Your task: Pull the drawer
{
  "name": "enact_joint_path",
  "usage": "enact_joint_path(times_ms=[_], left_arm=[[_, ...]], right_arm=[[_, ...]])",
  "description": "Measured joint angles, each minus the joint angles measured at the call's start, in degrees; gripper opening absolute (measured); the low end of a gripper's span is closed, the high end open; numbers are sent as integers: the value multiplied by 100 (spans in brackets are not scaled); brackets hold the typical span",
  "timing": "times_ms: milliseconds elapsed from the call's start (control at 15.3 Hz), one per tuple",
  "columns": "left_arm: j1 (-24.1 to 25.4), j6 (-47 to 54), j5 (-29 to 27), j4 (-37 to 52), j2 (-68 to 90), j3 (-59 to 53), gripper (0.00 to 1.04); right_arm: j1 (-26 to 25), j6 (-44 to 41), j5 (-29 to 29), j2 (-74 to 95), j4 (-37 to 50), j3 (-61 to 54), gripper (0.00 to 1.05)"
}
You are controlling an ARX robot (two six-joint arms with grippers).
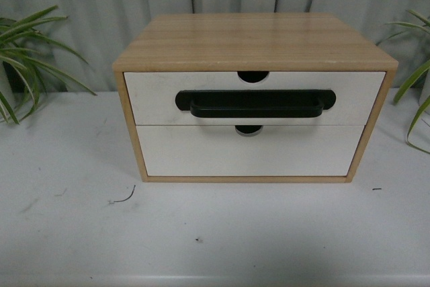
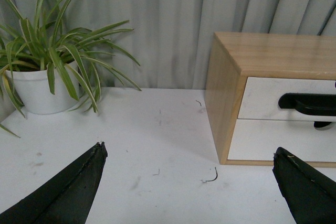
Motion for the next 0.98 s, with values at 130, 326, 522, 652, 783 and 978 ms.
enact_joint_path(times_ms=[130,326,522,652,783,978], left_arm=[[0,0,0,0,0,0,98],[0,0,0,0,0,0,98],[0,0,0,0,0,0,98],[0,0,0,0,0,0,98],[0,0,0,0,0,0,98],[0,0,0,0,0,0,98]], right_arm=[[0,0,0,0,0,2,98],[0,0,0,0,0,2,98],[0,0,0,0,0,0,98],[0,0,0,0,0,0,98],[0,0,0,0,0,0,98],[0,0,0,0,0,0,98]])
